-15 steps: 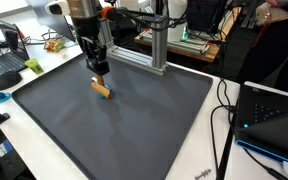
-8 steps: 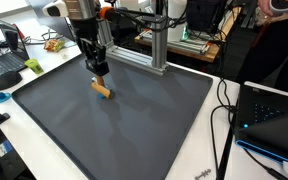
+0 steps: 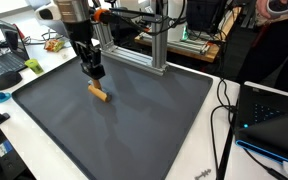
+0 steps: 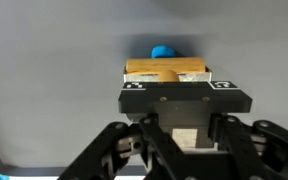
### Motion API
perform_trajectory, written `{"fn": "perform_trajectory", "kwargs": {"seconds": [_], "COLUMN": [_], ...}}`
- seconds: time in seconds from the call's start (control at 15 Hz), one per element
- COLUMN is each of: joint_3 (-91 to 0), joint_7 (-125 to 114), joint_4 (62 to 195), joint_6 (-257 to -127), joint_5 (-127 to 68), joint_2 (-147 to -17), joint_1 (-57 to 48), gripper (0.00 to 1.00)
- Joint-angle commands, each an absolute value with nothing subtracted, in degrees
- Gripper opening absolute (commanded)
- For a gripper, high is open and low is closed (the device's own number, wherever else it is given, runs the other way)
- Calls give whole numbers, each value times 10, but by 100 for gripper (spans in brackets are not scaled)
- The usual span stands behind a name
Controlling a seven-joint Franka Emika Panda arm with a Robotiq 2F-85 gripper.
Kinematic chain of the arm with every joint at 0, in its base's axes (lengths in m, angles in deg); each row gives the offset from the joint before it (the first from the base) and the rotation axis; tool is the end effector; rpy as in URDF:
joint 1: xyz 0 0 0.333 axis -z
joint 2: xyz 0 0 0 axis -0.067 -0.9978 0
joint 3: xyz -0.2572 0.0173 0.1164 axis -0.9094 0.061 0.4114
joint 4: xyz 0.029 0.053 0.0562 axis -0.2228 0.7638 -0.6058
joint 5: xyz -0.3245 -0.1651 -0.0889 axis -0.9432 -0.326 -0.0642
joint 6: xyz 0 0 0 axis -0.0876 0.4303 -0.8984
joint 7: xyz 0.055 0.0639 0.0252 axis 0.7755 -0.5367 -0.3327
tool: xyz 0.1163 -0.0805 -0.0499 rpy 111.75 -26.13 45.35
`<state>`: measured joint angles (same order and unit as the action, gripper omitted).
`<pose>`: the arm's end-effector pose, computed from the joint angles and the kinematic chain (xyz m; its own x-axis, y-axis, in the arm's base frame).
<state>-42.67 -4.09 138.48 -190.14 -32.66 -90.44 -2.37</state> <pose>0.6339 -0.0322 0.2571 0.9926 -0.0774 0.0934 -0.0848 -0.9933 0.0787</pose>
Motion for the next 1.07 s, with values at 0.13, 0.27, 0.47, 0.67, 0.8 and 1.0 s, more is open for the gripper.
{"fn": "perform_trajectory", "kwargs": {"seconds": [0.13,0.27,0.47,0.67,0.8,1.0], "joint_3": [-427,-426,-425,-423,-423,-422], "joint_7": [-67,-75,-89,-105,-113,-125], "joint_4": [1350,1345,1341,1340,1341,1347], "joint_6": [-1871,-1850,-1822,-1816,-1815,-1813], "joint_5": [-307,-306,-305,-301,-298,-291], "joint_2": [-942,-944,-943,-943,-945,-944], "joint_1": [-21,-20,-18,-15,-13,-9], "gripper": [22,22,22,22,22,22]}}
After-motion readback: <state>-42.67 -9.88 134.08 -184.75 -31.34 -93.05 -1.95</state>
